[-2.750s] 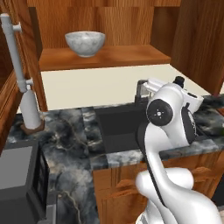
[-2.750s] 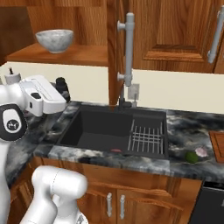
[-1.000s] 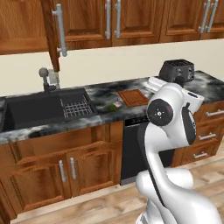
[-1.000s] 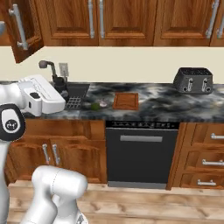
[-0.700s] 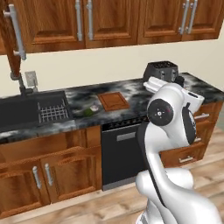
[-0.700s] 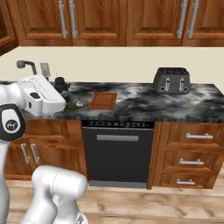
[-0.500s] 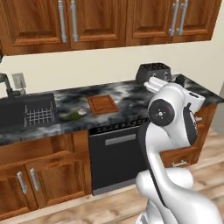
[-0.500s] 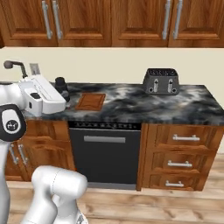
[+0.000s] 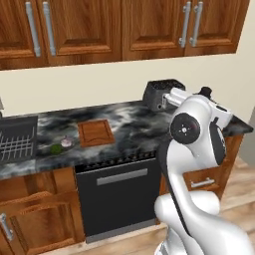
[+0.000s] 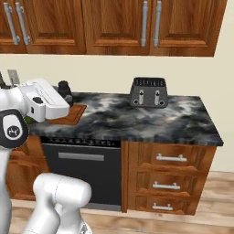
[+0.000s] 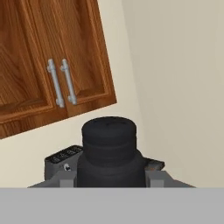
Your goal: Open the cabinet. Place the bowl and condiment on the counter. Then place the lime and garlic on the cutting board.
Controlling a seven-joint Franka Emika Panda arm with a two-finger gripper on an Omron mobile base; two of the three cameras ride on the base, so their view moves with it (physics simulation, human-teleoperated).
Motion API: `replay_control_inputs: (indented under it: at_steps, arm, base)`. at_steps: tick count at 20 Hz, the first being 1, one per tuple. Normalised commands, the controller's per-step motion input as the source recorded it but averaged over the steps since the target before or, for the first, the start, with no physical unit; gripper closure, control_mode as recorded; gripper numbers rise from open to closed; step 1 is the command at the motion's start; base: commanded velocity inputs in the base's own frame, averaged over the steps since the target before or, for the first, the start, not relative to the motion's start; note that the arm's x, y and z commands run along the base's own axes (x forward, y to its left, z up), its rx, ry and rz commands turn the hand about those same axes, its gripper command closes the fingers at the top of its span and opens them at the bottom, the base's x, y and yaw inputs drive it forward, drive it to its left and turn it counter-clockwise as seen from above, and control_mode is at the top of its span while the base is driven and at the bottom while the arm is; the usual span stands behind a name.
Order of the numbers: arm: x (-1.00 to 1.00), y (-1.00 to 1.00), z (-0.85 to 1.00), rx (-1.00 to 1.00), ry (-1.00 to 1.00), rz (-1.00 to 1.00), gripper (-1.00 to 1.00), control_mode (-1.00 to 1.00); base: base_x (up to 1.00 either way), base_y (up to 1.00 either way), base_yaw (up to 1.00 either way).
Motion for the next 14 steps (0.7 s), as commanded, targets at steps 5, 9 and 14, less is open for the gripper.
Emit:
replay_control_inputs:
  at_steps: [5, 9, 14]
  arm:
    - [0.0, 0.0, 0.0, 0.0, 0.0, 0.0, 1.0, 1.0]
    - [0.0, 0.0, 0.0, 0.0, 0.0, 0.0, 1.0, 1.0]
    - [0.0, 0.0, 0.0, 0.0, 0.0, 0.0, 1.0, 1.0]
  base:
    - [0.67, -0.23, 0.06]
    - [0.56, -0.09, 0.04]
    - [0.45, -0.06, 0.02]
